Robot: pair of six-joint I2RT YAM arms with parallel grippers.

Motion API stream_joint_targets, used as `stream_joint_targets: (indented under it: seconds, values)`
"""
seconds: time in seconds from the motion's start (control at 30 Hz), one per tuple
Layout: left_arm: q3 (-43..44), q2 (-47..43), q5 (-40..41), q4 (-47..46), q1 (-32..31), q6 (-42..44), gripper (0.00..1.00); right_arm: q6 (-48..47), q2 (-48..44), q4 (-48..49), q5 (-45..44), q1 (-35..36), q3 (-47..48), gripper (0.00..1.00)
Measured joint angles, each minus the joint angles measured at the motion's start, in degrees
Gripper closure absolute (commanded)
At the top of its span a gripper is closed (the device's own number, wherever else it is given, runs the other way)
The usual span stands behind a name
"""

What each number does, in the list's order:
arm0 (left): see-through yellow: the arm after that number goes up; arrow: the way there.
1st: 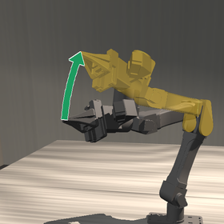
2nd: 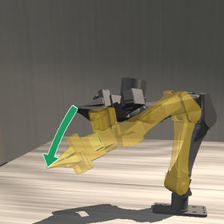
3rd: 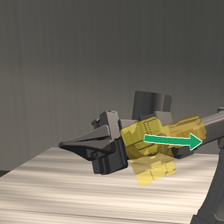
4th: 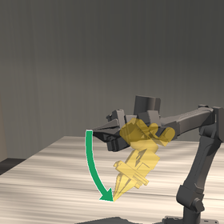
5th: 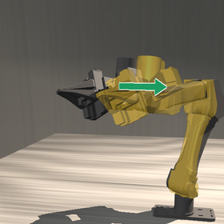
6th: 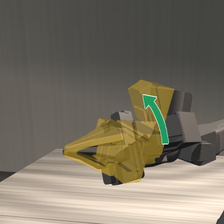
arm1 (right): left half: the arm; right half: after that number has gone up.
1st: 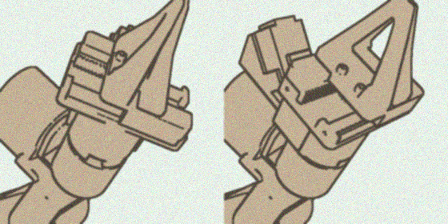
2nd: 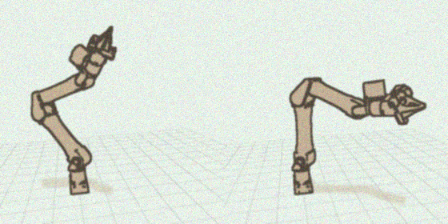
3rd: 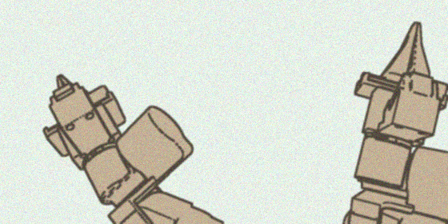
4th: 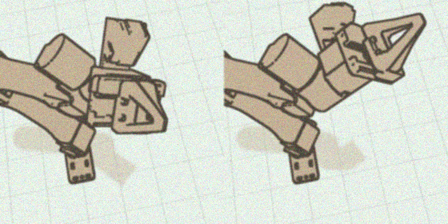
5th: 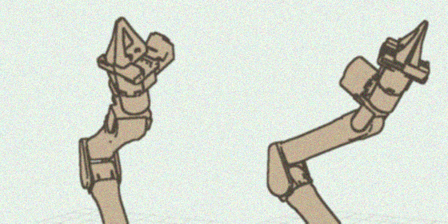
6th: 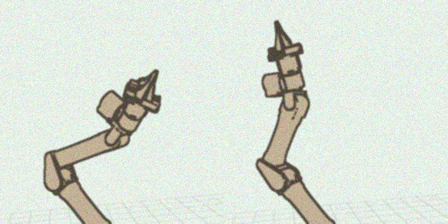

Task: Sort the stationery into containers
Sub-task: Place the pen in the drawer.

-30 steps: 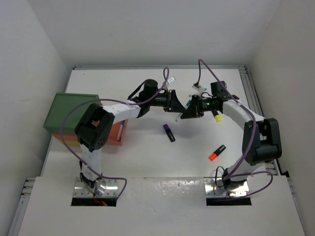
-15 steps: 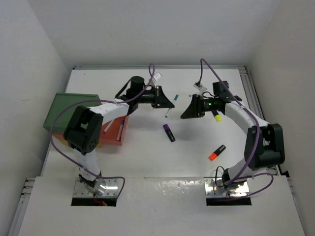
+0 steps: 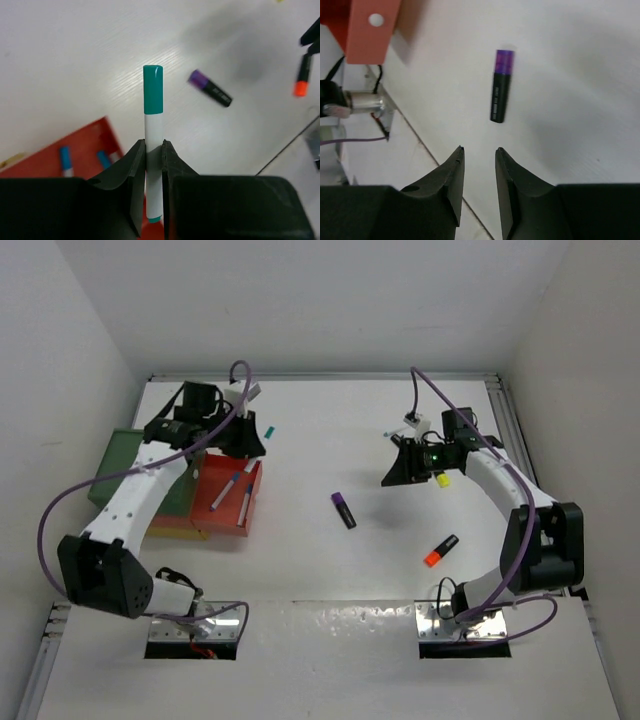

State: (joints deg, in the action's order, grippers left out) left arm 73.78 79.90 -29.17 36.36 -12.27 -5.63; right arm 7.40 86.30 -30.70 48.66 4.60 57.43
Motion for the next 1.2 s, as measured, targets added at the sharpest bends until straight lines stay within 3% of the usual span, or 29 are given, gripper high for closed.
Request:
stream_joint_targets:
  seconds: [0.27, 0.43, 0.53, 0.73, 0.83, 1.0, 1.2]
  values:
    - [-2.82, -4.15, 9.81, 12.7, 6.69, 8.72, 1.0, 0.37, -0.39, 0.11, -12.26, -0.55, -0.72, 0.66]
    - [-6.62, -3.23, 12.41, 15.23, 10.49, 8.96, 1.0, 1.22, 0.26, 0.2, -17.59, -1.11, 0.55, 0.52]
    - [-6.91, -2.86, 12.72, 15.02, 11.26, 8.24, 1.0, 1.42, 0.68, 0.24, -19.28, -1.2, 1.31, 0.5]
    - [-6.93, -1.51, 12.26, 13.99, 11.41, 6.99, 0.52, 0.28, 2.45, 0.22, -22.25, -1.27, 3.48, 0.5]
    - [-6.93, -0.9, 11.54, 13.84, 11.58, 6.64, 0.46, -1.66, 3.39, 0.74, -24.94, -1.6, 4.76, 0.53]
    - [-5.2, -0.9, 9.16, 14.14, 11.37, 6.38, 0.45, -9.31, 7.13, 3.58, -30.86, -1.86, 10.25, 0.79]
    - [5.62, -0.31, 6.64, 13.64, 5.92, 9.35, 0.41, -21.92, 15.76, 7.65, -35.54, -2.23, 19.34, 0.86]
